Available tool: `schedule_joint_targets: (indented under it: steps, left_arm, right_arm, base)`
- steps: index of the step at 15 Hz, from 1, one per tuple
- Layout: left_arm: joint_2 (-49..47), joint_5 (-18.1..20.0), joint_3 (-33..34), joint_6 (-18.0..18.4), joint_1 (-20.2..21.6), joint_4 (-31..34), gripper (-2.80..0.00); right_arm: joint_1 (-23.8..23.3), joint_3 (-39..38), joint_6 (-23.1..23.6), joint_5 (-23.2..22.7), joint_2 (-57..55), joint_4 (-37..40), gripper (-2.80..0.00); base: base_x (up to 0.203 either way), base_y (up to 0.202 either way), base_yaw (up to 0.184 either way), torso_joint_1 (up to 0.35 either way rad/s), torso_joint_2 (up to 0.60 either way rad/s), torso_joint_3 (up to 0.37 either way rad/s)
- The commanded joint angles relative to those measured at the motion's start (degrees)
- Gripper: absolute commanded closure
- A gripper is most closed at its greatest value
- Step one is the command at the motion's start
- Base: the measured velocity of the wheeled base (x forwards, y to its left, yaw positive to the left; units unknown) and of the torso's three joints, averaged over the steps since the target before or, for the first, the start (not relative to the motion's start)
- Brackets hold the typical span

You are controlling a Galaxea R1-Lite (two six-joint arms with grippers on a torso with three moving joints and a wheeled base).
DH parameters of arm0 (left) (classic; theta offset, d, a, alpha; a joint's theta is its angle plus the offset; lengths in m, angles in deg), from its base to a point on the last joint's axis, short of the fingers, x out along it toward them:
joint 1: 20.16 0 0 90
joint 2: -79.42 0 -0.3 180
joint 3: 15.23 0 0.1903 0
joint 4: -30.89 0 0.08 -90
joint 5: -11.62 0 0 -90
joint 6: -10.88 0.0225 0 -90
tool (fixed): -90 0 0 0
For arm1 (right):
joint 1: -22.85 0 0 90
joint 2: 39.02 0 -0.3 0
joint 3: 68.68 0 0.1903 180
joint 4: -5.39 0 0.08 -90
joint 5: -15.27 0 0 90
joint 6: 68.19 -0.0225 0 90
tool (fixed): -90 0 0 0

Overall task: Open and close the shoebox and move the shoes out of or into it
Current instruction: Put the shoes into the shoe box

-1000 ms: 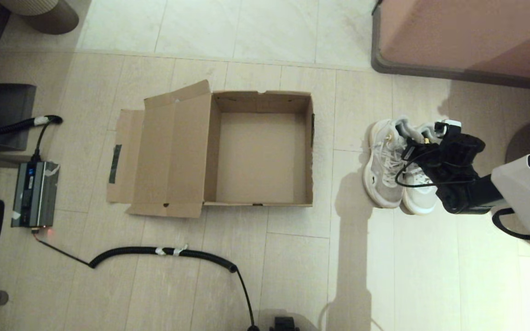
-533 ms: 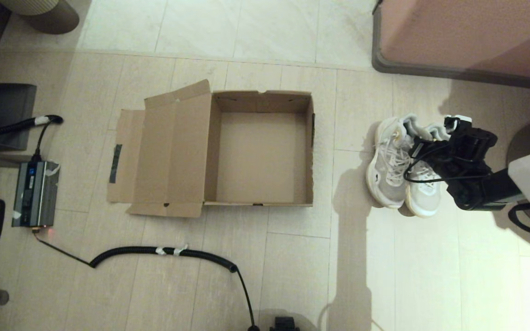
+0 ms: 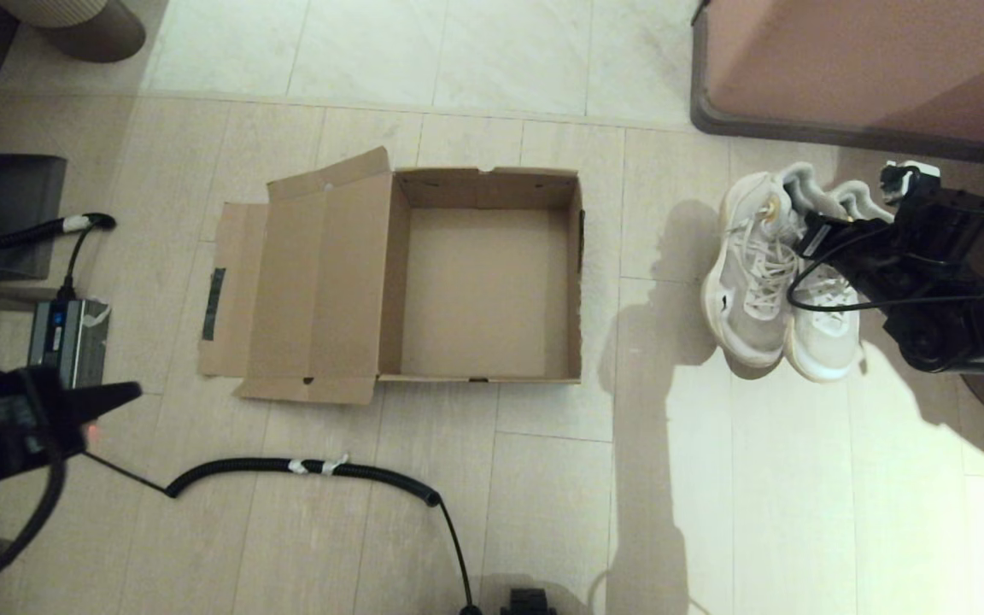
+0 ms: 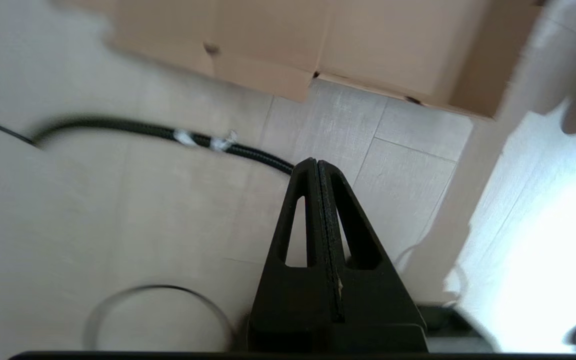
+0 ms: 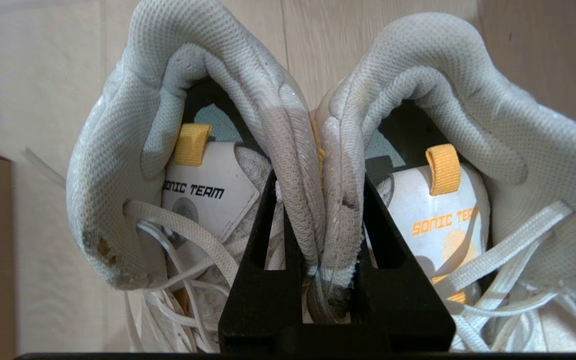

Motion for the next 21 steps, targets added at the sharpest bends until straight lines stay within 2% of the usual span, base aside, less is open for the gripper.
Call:
schedule_joint_targets:
  steps: [1, 3, 6, 8, 12, 15, 18, 21]
  left_arm:
    - [-22.0, 0.9, -1.8, -1.9, 0.9, -8.2, 0.0]
    - [-35.1, 1.9, -5.2, -3.7, 2.1, -18.8, 0.0]
    - [-49.8, 2.2, -14.9, -5.3, 3.5, -35.9, 0.0]
    - [-56.2, 1.1, -21.8, -5.7, 3.8, -42.7, 0.0]
    - [-64.8, -0.6, -34.7, -6.0, 2.5, -46.4, 0.0]
    - [-70.2, -0.9, -41.9, -6.0, -0.3, -48.2, 0.0]
    - [-73.6, -2.9, -47.0, -6.0, -2.8, -48.2, 0.0]
    - [-76.5, -3.4, -50.8, -5.9, -4.8, -47.7, 0.0]
  right_arm:
    - [0.0, -1.4, -0.2, -0.1, 4.3, -0.4, 0.0]
    - [0.0, -3.3, -0.2, -0.1, 6.4, -0.4, 0.0]
    - [0.0, -8.3, -0.2, -1.2, 8.9, -0.5, 0.0]
    - [0.0, -10.3, -0.2, -1.4, 10.0, -0.8, 0.0]
    - [0.1, -14.1, -0.2, -2.3, 13.4, -0.8, 0.0]
    - [0.1, -17.4, -0.2, -2.5, 15.5, -0.8, 0.0]
    - [0.1, -19.2, -0.3, -2.6, 16.9, -1.1, 0.0]
    - [0.1, -20.9, -0.2, -2.6, 17.7, -2.7, 0.0]
  base:
    - [0.0, 0.0, 0.0, 0.0, 0.0, 0.0]
    - [0.0, 0.0, 0.0, 0.0, 0.0, 0.0]
    - [0.0, 0.0, 0.0, 0.0, 0.0, 0.0]
    - [0.0, 0.0, 0.0, 0.0, 0.0, 0.0]
    - [0.0, 0.0, 0.0, 0.0, 0.0, 0.0]
    - [0.0, 0.0, 0.0, 0.0, 0.0, 0.0]
    - [0.0, 0.0, 0.0, 0.0, 0.0, 0.0]
    - [0.0, 0.0, 0.0, 0.0, 0.0, 0.0]
